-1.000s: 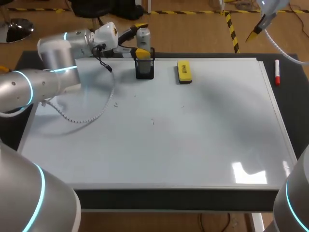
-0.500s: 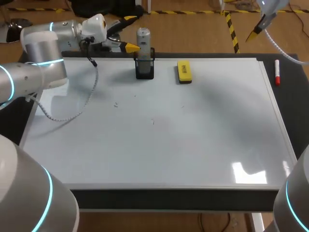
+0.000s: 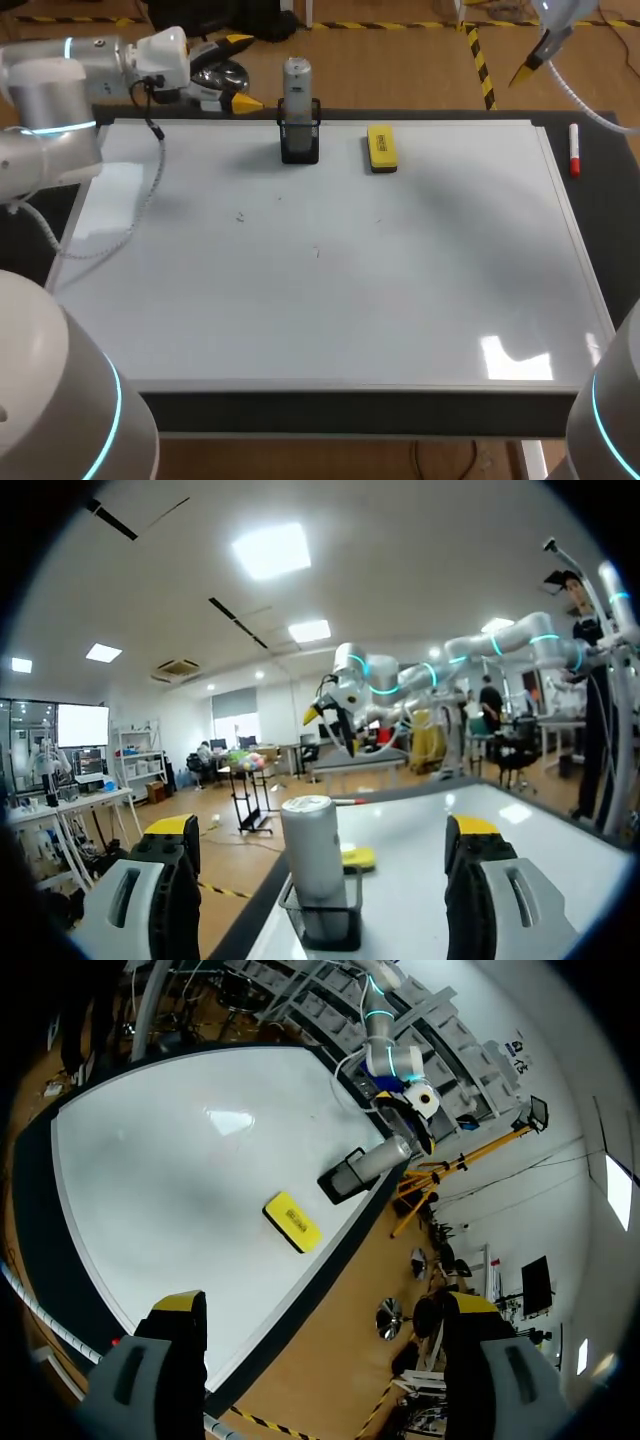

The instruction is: Pick up the inspection probe, press it on each red-marked spot on the whiteboard one by one, put down the probe, pick up the eraser, and wipe off all the red marks.

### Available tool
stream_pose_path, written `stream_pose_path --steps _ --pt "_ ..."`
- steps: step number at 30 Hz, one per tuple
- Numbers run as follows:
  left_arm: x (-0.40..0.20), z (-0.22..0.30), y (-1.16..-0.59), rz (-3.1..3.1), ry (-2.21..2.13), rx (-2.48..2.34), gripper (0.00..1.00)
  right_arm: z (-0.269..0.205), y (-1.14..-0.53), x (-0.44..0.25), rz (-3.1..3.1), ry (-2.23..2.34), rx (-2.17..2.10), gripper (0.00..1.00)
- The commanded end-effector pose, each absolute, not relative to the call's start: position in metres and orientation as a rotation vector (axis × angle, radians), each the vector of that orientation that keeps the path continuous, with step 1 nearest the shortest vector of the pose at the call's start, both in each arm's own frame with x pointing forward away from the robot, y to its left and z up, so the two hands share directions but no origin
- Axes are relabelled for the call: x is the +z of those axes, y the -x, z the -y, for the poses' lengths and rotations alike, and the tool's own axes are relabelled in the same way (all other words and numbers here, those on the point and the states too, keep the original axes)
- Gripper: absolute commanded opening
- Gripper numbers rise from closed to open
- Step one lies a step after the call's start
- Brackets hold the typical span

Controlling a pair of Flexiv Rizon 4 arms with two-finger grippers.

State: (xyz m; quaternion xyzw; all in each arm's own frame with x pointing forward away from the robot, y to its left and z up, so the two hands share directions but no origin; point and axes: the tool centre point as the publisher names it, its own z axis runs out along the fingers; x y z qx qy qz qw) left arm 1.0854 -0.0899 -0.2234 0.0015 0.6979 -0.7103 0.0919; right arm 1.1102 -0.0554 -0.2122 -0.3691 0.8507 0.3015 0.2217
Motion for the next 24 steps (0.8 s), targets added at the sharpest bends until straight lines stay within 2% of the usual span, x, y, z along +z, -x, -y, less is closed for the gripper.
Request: stream_pose_path --steps 1,24 --pt "-0.214 0.077 -1.066 -2.056 0.219 -1.879 1.00 0.056 -1.110 -0.212 -2.353 1.025 0.828 1.00" --pt "-0.222 0.059 -1.020 -2.111 0.397 -1.547 1.00 0.056 -1.110 -0.212 -2.353 1.025 0.828 1.00"
